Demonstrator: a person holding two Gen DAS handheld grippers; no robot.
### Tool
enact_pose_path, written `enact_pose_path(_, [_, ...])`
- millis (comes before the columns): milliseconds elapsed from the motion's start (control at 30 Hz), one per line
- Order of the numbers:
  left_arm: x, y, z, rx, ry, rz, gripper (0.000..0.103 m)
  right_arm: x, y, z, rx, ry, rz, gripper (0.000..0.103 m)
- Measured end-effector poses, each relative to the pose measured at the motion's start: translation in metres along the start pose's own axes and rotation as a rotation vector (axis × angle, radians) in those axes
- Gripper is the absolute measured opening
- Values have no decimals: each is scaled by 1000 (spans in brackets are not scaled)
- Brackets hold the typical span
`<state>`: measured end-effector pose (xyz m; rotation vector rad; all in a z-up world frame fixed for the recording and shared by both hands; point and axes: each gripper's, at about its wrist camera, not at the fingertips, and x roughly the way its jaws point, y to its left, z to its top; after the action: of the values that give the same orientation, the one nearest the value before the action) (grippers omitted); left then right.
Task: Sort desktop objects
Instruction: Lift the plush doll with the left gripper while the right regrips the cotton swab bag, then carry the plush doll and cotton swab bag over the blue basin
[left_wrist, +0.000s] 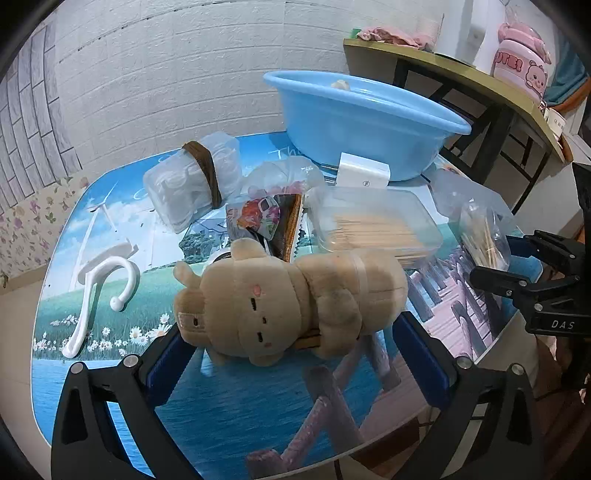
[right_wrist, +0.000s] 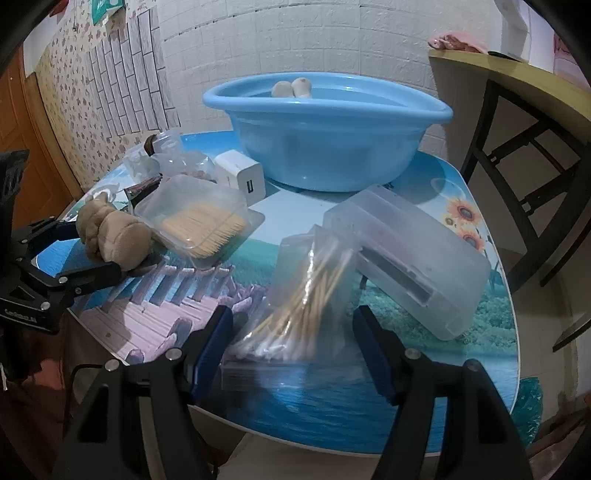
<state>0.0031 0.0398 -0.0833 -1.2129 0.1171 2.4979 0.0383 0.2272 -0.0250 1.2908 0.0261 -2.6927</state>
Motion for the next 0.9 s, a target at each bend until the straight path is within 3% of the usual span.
enact_pose_path(100, [-4, 4, 0, -22, -11, -33, 97, -2, -5, 1, 21, -9, 12, 48])
enact_pose_path(233, [-8, 5, -1, -16, -16, -42, 89, -7, -12, 2, 57, -19, 52, 34])
enact_pose_path(300, [-12, 5, -1, -14, -22, -46, 74, -10, -12, 3, 56, -28, 59, 32])
enact_pose_path(900, [-48, 3, 14, -31, -104, -94, 74, -38, -16, 16, 99, -117, 119, 30])
